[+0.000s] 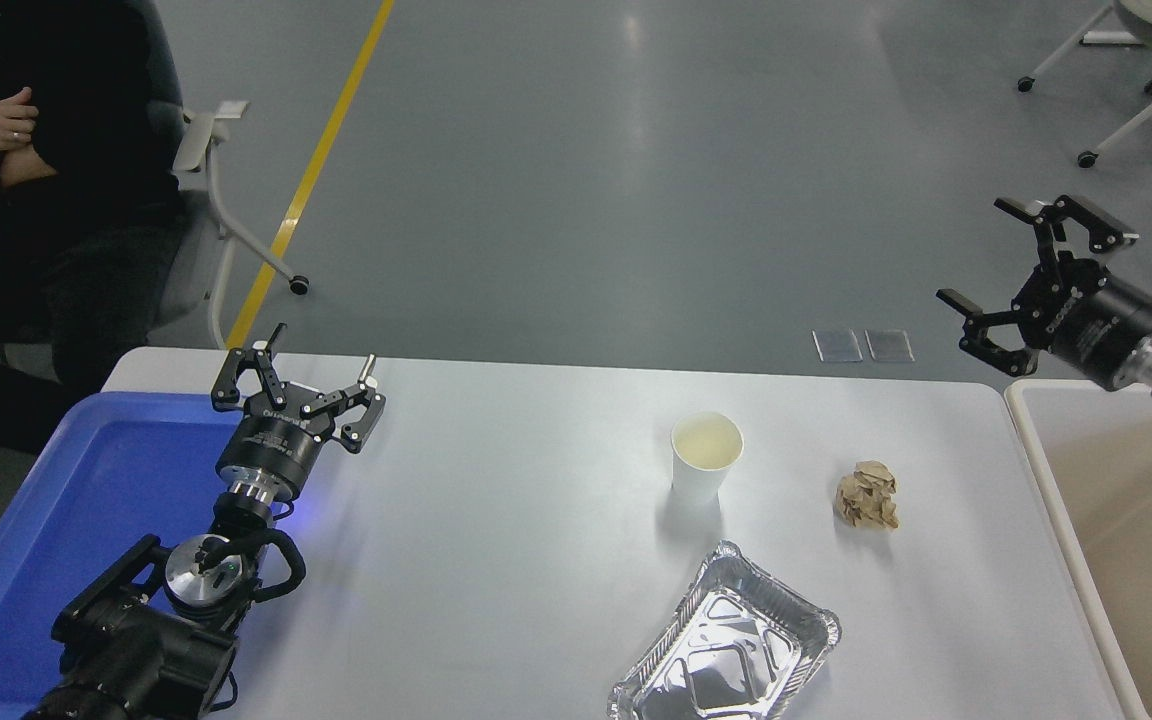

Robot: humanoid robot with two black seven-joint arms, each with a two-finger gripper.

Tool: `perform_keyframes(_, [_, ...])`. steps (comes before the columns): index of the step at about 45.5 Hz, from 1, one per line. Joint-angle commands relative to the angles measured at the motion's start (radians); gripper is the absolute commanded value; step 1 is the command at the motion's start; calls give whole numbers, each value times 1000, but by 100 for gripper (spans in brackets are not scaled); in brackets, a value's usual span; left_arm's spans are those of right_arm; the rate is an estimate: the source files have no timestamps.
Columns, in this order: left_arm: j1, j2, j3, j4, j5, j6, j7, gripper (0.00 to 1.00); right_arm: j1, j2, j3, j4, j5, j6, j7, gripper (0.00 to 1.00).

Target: Pick up paper cup place in dustbin

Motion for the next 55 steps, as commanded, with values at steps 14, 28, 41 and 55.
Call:
perform_keyframes(14, [0, 0, 0, 0, 0, 0, 0, 99, 580, -258, -622, 232, -117, -2, -53, 100])
perform_keyframes(28, [0, 0, 0, 0, 2, 0, 0, 99, 898, -326, -1027, 388, -278, 4, -66, 100])
perform_keyframes(41, [0, 0, 0, 0, 2, 0, 0, 99, 1353, -94, -1553, 393, -266, 8, -67, 100])
perform_keyframes(55, [0, 0, 0, 0, 2, 0, 0, 99, 1542, 200, -1742, 454, -194, 21, -61, 100])
